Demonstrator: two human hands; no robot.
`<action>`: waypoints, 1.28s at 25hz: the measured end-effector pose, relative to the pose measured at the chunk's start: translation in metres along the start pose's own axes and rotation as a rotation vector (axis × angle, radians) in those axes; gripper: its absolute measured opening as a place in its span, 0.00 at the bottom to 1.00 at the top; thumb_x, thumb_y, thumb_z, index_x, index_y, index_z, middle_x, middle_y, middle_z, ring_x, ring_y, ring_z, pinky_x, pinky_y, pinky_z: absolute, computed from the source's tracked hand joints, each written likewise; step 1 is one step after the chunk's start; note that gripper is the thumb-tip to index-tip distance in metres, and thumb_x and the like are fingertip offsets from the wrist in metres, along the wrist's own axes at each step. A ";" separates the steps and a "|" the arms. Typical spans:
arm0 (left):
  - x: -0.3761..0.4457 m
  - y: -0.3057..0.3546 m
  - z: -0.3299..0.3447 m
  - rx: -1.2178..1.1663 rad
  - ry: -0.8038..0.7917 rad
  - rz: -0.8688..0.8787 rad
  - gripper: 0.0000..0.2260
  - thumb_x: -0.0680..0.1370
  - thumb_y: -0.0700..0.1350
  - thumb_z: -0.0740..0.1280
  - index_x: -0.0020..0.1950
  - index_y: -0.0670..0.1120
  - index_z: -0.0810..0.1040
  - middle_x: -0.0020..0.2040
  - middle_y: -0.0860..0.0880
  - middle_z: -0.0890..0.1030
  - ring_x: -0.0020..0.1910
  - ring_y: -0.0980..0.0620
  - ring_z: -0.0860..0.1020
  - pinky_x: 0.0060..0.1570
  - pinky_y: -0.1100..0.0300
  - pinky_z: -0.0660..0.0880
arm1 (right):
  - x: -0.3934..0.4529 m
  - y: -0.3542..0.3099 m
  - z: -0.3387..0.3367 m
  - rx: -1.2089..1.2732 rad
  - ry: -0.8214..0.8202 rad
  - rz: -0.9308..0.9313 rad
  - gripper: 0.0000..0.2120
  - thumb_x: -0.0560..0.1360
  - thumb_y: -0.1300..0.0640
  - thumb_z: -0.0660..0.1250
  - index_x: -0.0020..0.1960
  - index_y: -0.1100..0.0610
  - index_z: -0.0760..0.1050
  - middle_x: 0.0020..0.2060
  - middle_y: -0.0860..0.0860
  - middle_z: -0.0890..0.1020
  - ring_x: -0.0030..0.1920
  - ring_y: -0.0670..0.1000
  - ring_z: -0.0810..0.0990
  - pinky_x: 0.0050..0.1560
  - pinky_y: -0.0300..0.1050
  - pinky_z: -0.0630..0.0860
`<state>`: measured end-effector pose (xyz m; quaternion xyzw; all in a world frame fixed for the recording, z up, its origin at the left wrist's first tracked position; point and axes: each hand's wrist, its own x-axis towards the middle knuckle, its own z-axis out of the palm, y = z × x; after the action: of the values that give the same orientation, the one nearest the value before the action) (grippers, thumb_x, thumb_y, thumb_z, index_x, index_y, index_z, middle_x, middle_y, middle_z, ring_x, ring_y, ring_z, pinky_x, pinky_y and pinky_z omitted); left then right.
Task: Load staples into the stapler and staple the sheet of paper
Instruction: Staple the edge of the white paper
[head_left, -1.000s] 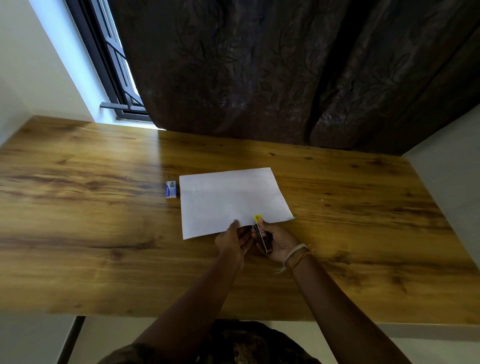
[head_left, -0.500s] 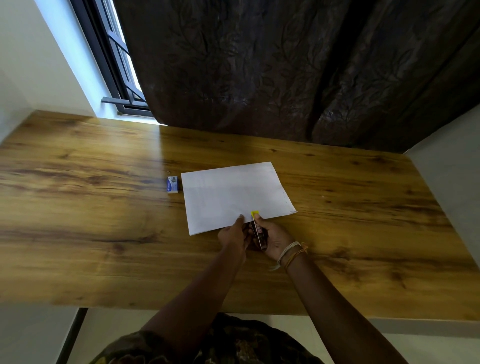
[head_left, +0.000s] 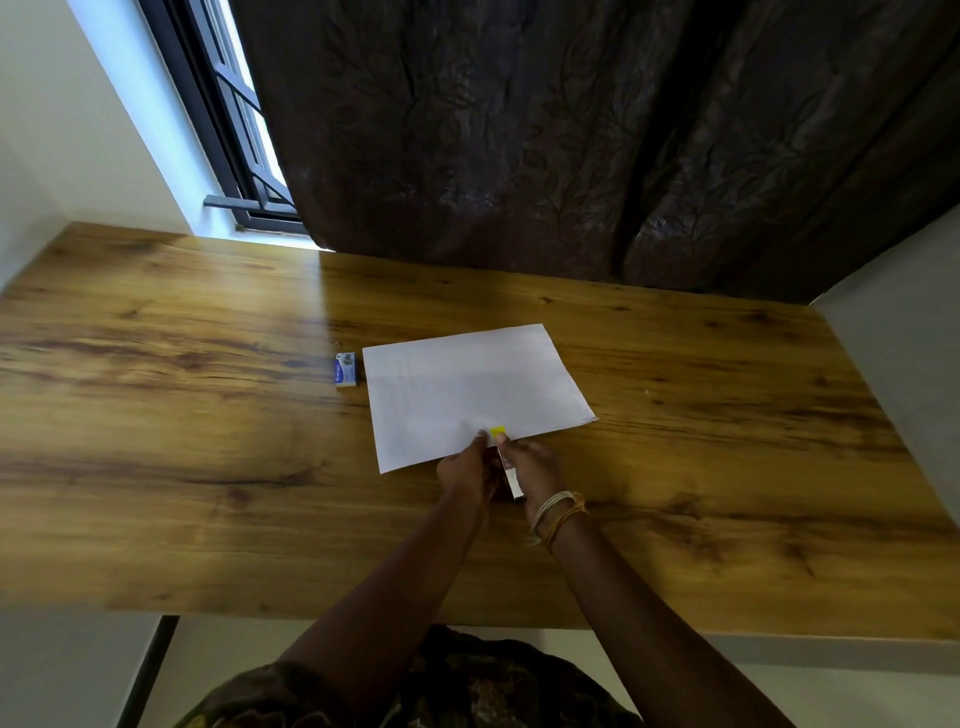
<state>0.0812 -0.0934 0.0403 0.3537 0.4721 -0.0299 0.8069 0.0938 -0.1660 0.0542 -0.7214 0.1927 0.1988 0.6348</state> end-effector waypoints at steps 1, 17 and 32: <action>0.000 0.000 0.000 0.000 0.002 -0.002 0.09 0.77 0.42 0.69 0.41 0.38 0.76 0.37 0.41 0.79 0.32 0.45 0.78 0.33 0.56 0.77 | -0.001 0.001 0.001 0.020 0.011 -0.004 0.09 0.72 0.51 0.72 0.41 0.57 0.82 0.43 0.58 0.84 0.46 0.58 0.83 0.48 0.50 0.80; 0.004 0.005 0.005 -0.008 0.058 -0.068 0.09 0.77 0.43 0.69 0.42 0.39 0.75 0.37 0.42 0.80 0.32 0.46 0.78 0.36 0.53 0.77 | -0.007 -0.001 0.002 0.022 0.143 -0.006 0.15 0.73 0.51 0.71 0.48 0.64 0.82 0.44 0.60 0.84 0.43 0.55 0.81 0.35 0.40 0.74; 0.002 0.006 0.005 0.231 -0.085 -0.042 0.26 0.63 0.52 0.80 0.52 0.38 0.79 0.43 0.43 0.83 0.36 0.49 0.80 0.40 0.55 0.81 | 0.003 -0.011 -0.002 -0.083 0.049 0.170 0.12 0.76 0.54 0.65 0.44 0.63 0.80 0.38 0.57 0.83 0.40 0.56 0.80 0.41 0.45 0.77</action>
<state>0.0886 -0.0912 0.0434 0.4328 0.4383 -0.1159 0.7792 0.1027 -0.1670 0.0624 -0.7328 0.2601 0.2422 0.5803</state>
